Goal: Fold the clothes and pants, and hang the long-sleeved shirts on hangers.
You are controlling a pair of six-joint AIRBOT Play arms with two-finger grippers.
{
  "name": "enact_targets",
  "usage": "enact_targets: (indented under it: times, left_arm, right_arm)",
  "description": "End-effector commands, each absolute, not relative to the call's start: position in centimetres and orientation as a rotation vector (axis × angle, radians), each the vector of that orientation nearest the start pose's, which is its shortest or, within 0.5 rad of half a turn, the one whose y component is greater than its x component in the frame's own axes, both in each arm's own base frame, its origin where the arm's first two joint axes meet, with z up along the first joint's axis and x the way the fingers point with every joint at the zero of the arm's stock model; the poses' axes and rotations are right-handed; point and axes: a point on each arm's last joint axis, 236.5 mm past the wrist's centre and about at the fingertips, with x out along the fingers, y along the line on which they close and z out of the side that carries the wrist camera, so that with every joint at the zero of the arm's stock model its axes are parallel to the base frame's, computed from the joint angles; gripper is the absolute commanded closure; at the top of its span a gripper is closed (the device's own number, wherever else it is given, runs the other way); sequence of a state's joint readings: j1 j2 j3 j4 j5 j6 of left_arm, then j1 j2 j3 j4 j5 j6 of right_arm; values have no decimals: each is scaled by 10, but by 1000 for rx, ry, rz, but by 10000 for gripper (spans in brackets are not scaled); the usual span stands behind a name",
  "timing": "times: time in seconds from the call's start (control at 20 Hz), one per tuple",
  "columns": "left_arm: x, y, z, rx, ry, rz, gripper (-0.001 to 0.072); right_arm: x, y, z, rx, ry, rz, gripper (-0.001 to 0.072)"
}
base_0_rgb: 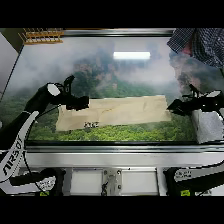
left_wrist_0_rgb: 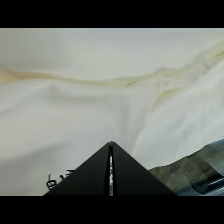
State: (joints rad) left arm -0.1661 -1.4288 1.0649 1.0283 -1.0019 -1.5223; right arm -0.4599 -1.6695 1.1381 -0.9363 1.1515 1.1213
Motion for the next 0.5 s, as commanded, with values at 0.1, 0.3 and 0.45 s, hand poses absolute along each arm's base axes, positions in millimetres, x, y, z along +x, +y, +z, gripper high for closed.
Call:
enact_targets:
  times: [0.1, 0.3, 0.45]
  left_arm:
    - [366, -205, -53, -397, 1355, -406, 699]
    - [363, -229, -70, -484, 1400, -421, 699]
    - [367, -245, -77, -466, 1412, -445, 699]
  right_arm:
    - [404, 0, -117, 773, 1350, 324, 224]
    - [407, 21, -115, 808, 1357, 367, 644]
    - [391, 13, -98, 752, 1403, 369, 706]
